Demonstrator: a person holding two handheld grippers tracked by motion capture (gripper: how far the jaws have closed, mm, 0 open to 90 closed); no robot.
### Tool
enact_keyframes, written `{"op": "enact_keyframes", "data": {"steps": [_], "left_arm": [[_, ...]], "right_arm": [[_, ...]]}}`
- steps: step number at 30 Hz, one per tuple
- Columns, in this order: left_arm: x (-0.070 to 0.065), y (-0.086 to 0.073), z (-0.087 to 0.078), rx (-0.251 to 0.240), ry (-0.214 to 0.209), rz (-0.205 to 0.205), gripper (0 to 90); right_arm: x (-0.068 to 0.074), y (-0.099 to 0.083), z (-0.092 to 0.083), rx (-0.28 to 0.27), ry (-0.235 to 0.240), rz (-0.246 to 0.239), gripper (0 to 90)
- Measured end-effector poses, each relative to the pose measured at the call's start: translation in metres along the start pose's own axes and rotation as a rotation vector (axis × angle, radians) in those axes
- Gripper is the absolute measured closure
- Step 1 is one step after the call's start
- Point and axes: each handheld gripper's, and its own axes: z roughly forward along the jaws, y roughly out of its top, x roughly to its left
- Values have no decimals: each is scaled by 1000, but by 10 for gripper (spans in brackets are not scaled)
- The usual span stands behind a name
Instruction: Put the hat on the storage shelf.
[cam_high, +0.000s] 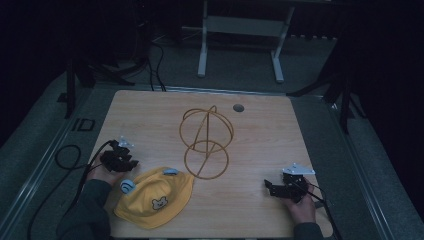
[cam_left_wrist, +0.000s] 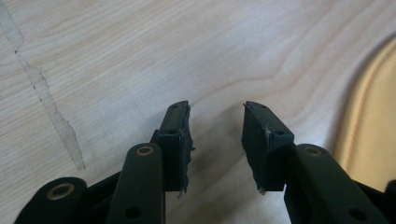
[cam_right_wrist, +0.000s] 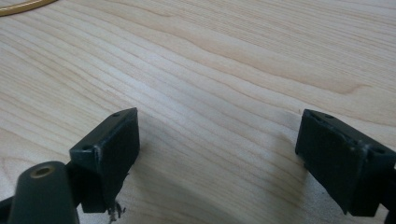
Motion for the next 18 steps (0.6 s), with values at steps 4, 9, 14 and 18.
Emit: {"op": "enact_keyframes", "data": {"steps": [4,9,14,18], "left_arm": [[0,0,-3,-4,-14,-14,625],[-3,5,-18,-18,-35,-29,644],[-5,11,-30,-35,-72,-40,662],[-9,14,-37,-22,-97,-36,662]], "right_arm": [[0,0,0,0,0,0,136],[0,0,0,0,0,0,136],[0,0,0,0,0,0,136],[0,0,0,0,0,-1,136]]}}
